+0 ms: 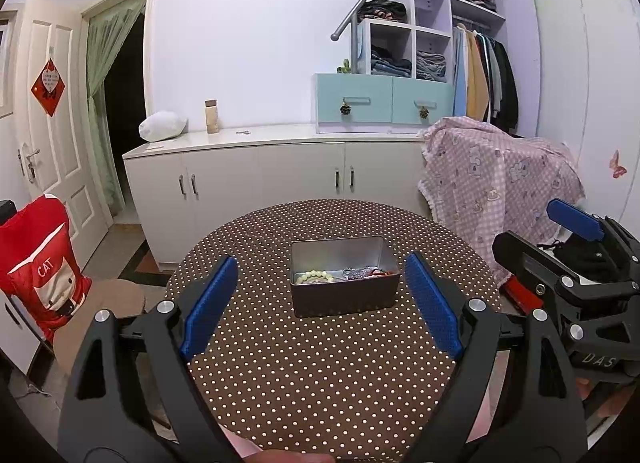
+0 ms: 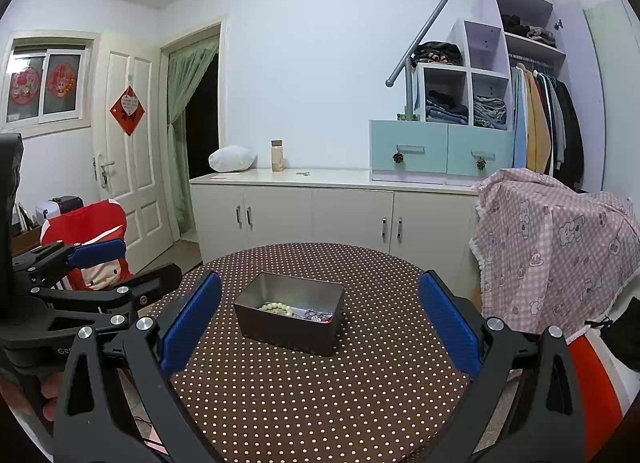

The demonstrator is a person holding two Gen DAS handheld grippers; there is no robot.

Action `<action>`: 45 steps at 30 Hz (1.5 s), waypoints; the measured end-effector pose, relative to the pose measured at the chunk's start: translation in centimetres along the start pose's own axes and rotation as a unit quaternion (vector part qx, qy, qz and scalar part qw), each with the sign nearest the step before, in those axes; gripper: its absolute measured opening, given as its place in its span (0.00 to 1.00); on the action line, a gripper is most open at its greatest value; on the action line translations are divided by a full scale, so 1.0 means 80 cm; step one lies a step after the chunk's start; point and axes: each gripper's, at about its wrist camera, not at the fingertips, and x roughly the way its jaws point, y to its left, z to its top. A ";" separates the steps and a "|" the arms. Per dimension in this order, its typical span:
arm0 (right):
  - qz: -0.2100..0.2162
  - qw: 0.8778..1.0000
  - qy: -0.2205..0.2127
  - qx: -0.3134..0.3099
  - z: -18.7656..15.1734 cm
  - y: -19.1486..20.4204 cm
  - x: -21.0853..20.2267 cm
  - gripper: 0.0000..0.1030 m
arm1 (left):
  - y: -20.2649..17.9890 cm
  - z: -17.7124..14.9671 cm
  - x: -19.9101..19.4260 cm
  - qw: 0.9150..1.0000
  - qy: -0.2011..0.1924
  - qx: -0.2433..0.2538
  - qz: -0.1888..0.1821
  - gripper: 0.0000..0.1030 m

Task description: Organize jewelry

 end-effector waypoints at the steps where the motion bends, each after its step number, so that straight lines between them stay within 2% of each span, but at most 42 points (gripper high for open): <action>1: -0.001 1.000 -0.001 -0.002 0.000 0.000 0.000 0.92 | 0.000 0.000 0.000 1.000 0.000 0.000 0.000 0.82; 45: -0.002 1.000 -0.004 0.000 -0.001 -0.005 -0.007 0.92 | 0.004 0.001 -0.004 1.000 -0.003 0.002 0.004 0.82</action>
